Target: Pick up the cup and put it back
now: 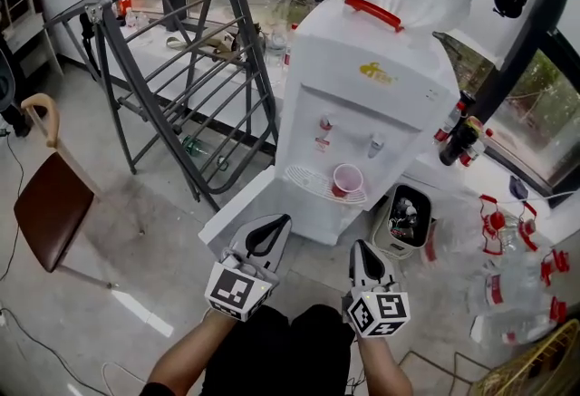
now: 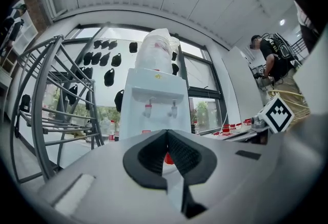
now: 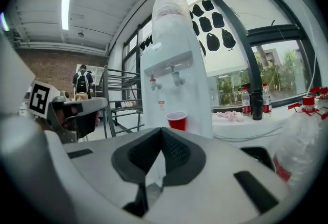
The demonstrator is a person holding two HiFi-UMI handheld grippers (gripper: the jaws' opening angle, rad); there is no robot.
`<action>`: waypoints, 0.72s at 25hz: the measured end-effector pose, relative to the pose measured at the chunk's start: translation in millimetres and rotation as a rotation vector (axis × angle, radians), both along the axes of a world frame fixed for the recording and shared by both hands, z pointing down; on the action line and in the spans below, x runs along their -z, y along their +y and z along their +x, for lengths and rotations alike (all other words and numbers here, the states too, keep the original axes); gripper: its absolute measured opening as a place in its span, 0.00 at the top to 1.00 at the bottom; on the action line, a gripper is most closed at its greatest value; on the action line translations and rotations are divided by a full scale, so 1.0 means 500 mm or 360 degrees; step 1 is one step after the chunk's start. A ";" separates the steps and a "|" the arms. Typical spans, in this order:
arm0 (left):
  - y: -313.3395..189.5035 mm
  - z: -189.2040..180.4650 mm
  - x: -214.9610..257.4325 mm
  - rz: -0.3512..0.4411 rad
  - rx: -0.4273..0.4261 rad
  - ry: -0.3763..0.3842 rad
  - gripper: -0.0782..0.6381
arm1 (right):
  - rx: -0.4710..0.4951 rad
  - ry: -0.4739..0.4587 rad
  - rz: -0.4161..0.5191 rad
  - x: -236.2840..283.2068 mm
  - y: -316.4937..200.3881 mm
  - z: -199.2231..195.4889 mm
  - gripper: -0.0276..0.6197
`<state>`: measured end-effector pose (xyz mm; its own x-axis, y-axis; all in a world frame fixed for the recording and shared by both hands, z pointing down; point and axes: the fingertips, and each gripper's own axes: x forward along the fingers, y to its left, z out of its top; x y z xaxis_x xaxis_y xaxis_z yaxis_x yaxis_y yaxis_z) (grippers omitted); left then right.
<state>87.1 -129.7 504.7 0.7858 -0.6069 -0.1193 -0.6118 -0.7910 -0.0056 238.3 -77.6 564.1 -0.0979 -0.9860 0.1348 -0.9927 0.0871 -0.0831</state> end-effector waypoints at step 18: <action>0.012 0.013 -0.012 0.0012 -0.0019 -0.0020 0.88 | -0.0006 -0.0001 -0.0003 -0.007 0.012 -0.011 0.97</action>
